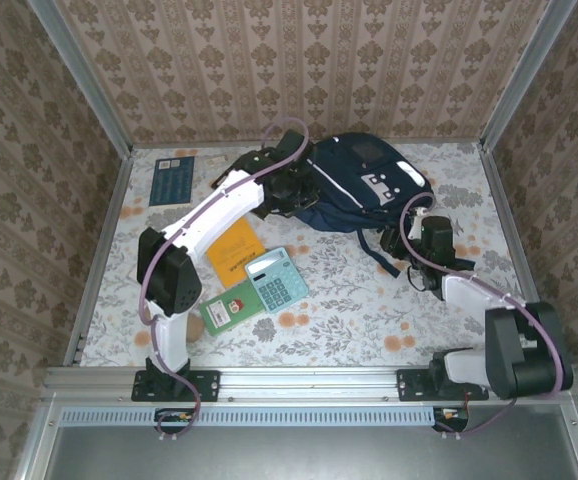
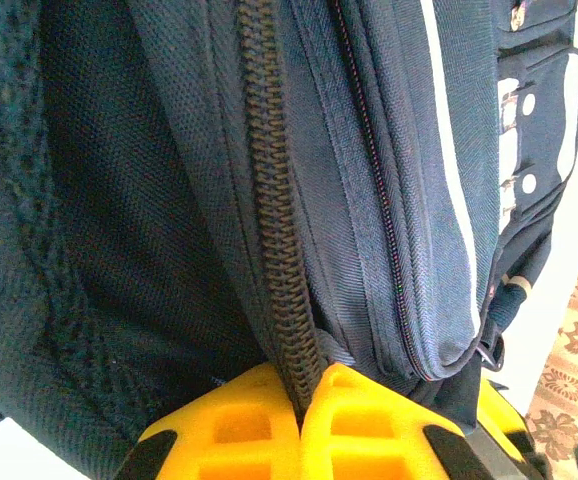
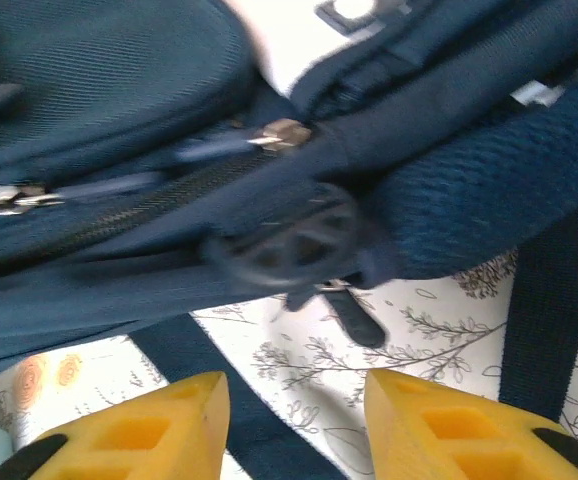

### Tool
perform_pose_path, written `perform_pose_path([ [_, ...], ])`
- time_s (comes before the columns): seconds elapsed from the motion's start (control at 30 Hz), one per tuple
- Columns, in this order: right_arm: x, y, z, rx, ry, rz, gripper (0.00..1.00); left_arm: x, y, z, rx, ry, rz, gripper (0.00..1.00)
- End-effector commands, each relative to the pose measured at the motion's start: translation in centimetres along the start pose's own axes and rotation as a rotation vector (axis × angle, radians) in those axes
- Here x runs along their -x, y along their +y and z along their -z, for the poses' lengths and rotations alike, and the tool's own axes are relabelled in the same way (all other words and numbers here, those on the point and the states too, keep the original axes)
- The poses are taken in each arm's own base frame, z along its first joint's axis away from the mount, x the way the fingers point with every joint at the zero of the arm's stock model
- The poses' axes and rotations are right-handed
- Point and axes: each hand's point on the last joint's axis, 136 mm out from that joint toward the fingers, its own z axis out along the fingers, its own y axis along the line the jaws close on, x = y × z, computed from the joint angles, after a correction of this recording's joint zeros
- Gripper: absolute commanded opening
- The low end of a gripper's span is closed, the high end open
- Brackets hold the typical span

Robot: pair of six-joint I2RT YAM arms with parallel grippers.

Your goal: Pack books, pencil case, and school supplies into a backpack

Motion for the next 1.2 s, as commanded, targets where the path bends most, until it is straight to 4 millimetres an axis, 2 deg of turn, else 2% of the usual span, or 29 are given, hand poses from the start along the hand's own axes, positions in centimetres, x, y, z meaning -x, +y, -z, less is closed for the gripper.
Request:
perform_pose_path([
  [0.0, 2.0, 2.2, -0.8, 0.153, -0.005, -0.031, 0.45, 1.8, -3.3, 5.7, -0.147, -0.085, -0.006, 0.00],
  [0.13, 1.7, 1.3, -1.8, 0.162, 0.008, -0.057, 0.46, 1.9, -3.2, 5.8, -0.148, -0.084, 0.002, 0.00],
  [0.33, 2.1, 1.7, -2.3, 0.213, 0.001, -0.064, 0.44, 1.8, -3.4, 5.8, -0.158, -0.080, 0.006, 0.00],
  [0.83, 1.3, 1.4, -2.8, 0.217, 0.029, -0.054, 0.30, 1.9, -3.5, 5.5, -0.174, -0.070, 0.013, 0.00],
  [0.97, 1.2, 1.3, -2.9, 0.217, 0.037, -0.052, 0.11, 2.0, -3.4, 5.5, -0.172, -0.070, 0.016, 0.00],
  [1.03, 1.4, 1.3, -2.7, 0.209, 0.028, -0.046, 0.10, 1.9, -3.4, 5.4, -0.171, -0.068, 0.016, 0.00],
  [1.1, 1.5, 1.3, -2.4, 0.203, 0.016, -0.040, 0.02, 2.0, -3.2, 5.2, -0.168, -0.065, 0.018, 0.00],
  [1.17, 1.6, 1.3, -2.1, 0.195, 0.003, -0.036, 0.00, 2.0, -3.1, 5.1, -0.166, -0.062, 0.021, 0.00],
])
